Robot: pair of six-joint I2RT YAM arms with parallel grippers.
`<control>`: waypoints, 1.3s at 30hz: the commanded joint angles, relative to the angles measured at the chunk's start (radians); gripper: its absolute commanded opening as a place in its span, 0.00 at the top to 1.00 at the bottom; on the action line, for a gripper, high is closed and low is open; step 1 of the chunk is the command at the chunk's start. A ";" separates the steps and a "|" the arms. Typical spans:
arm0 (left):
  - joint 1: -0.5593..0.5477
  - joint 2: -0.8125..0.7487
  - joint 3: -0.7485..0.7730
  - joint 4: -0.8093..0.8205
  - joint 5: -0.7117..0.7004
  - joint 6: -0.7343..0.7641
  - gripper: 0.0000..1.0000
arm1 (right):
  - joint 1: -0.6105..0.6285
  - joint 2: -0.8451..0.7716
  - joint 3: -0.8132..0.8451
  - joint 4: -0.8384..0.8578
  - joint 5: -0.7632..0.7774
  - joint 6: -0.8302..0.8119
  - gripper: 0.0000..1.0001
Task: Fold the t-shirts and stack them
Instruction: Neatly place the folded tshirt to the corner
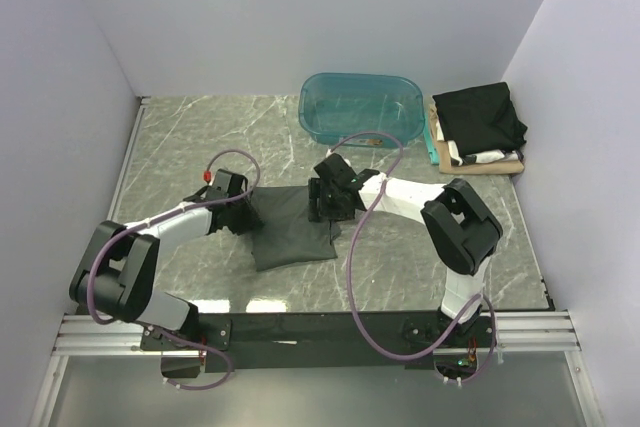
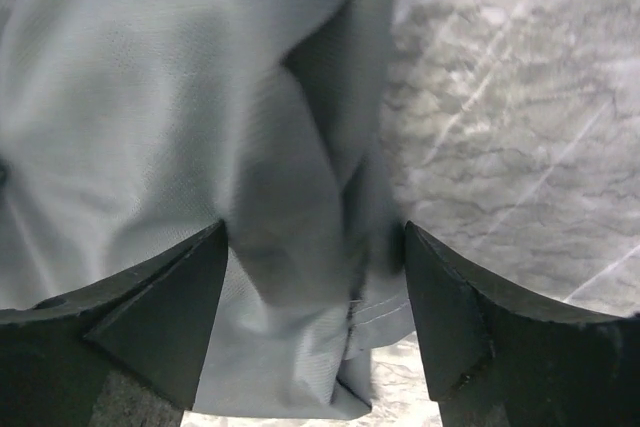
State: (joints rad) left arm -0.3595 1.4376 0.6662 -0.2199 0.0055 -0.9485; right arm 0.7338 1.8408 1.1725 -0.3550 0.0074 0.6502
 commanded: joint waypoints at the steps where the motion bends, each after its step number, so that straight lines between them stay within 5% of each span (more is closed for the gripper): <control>1: 0.002 0.000 -0.004 0.062 0.066 0.013 0.83 | -0.002 0.009 0.021 -0.038 0.008 0.016 0.23; 3: 0.002 -0.006 -0.011 0.068 0.082 0.013 0.99 | -0.002 0.017 0.012 -0.038 0.000 0.017 0.24; 17: 0.028 -0.071 -0.030 0.212 0.362 0.050 0.99 | -0.031 -0.002 -0.073 0.076 -0.156 0.032 0.44; 22: 0.083 -0.032 -0.105 0.246 0.360 0.031 0.99 | -0.048 -0.008 -0.103 0.103 -0.191 0.034 0.52; 30: 0.120 -0.020 -0.140 0.223 0.261 0.048 0.99 | -0.057 0.017 -0.120 0.134 -0.244 0.026 0.87; 31: 0.125 -0.014 -0.143 0.223 0.261 0.050 0.99 | -0.065 0.014 -0.123 0.139 -0.265 0.025 0.99; 39: 0.142 0.032 -0.165 0.251 0.303 0.065 0.99 | -0.083 -0.025 -0.134 0.192 -0.285 -0.076 1.00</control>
State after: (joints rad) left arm -0.2234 1.4384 0.5274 0.0158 0.3141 -0.9195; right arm 0.6579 1.8408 1.0519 -0.1864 -0.2718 0.6403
